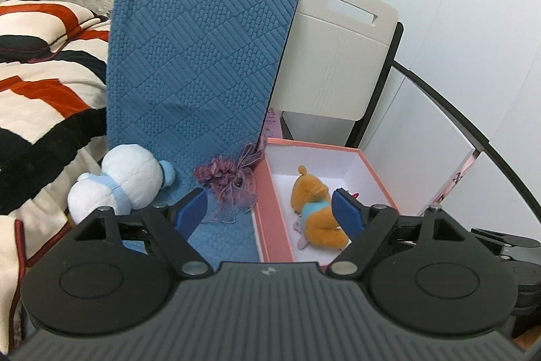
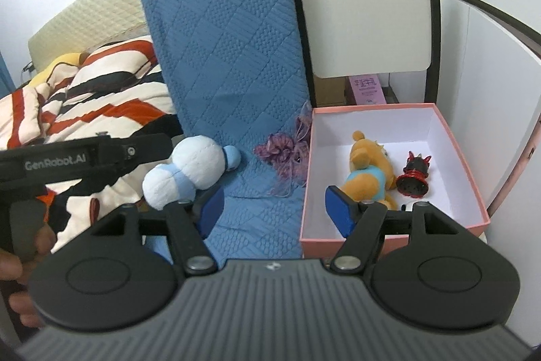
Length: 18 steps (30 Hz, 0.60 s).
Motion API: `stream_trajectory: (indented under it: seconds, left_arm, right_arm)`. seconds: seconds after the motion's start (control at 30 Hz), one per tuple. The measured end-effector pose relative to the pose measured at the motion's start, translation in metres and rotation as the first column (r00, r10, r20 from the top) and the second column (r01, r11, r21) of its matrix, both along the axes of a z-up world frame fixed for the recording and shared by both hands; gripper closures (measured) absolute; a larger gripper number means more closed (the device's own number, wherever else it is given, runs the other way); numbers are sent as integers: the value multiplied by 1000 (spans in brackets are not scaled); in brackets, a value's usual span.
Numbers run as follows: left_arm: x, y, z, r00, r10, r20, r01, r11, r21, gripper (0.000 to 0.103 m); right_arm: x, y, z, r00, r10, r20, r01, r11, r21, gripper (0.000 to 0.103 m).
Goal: Organize objects
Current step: 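Withdraw both tools from the box back over the chair seat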
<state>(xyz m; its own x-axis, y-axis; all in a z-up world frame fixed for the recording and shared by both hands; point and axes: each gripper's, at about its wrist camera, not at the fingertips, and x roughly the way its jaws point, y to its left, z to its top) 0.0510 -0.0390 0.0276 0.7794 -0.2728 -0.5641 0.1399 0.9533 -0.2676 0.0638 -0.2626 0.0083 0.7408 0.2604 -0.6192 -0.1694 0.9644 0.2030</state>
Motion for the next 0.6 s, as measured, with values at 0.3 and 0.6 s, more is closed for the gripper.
stream_trajectory:
  seconds: [0.3,0.6]
  left_arm:
    - [-24,21,-25,1000,19,8,-20,1000,19,4]
    - [-16,46,-64,999,50,-4,-50,999,14,4]
  right_arm:
    - [-8,13,-30,999,-19,-31,19,1000,9,9]
    - [0,32,-63,999,3,-54,-3,1000,-7,9]
